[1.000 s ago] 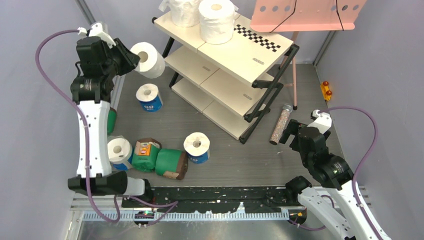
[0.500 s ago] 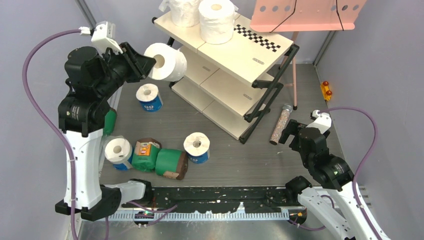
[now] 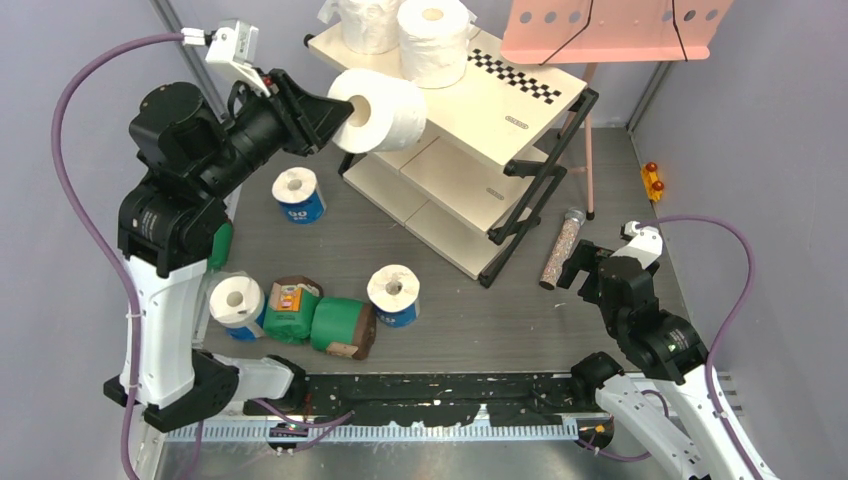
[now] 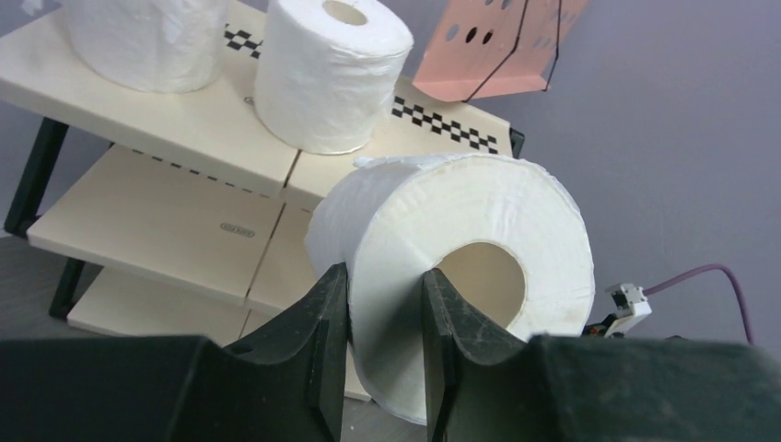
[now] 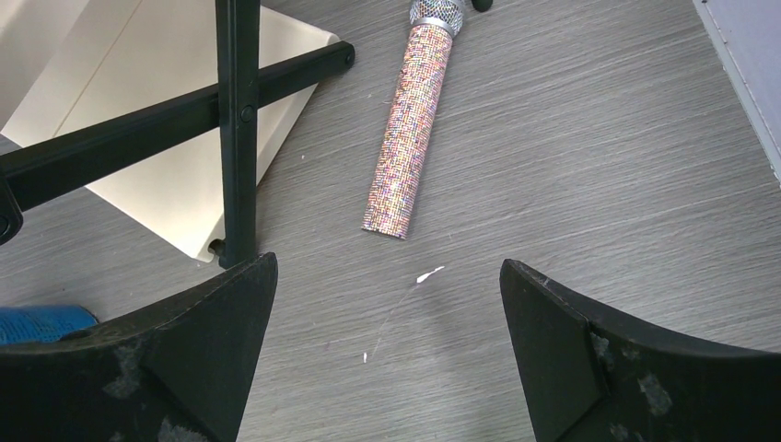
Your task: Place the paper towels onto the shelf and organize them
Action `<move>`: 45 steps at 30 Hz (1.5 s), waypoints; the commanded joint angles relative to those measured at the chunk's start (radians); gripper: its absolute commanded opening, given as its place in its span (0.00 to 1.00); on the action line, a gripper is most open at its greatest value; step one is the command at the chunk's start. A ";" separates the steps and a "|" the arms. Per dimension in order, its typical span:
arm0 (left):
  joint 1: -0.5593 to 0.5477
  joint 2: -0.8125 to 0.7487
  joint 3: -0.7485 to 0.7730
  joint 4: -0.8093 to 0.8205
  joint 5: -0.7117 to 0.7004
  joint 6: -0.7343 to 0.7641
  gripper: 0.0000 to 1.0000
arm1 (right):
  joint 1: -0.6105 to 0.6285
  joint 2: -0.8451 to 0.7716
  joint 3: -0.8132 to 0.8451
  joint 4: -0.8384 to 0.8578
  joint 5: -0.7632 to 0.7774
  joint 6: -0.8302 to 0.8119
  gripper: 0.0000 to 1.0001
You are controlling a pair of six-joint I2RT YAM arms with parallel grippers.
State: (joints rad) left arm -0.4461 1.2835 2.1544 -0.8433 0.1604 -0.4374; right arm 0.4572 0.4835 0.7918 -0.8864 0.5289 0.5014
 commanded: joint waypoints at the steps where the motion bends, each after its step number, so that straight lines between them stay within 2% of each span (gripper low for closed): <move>1: -0.055 0.033 0.057 0.152 -0.003 -0.004 0.04 | 0.005 -0.011 0.002 0.037 0.006 -0.005 0.99; 18: -0.201 0.206 0.166 0.256 -0.110 0.019 0.05 | 0.005 -0.013 0.000 0.037 0.014 -0.001 0.99; 27: -0.221 0.287 0.208 0.290 -0.130 0.018 0.07 | 0.005 -0.010 0.002 0.034 0.019 0.001 0.99; 45: -0.225 0.338 0.211 0.339 -0.140 0.020 0.16 | 0.005 0.001 0.003 0.030 0.028 0.005 0.99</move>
State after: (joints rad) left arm -0.6666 1.6291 2.3203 -0.6205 0.0261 -0.4149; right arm 0.4572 0.4763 0.7910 -0.8845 0.5304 0.5026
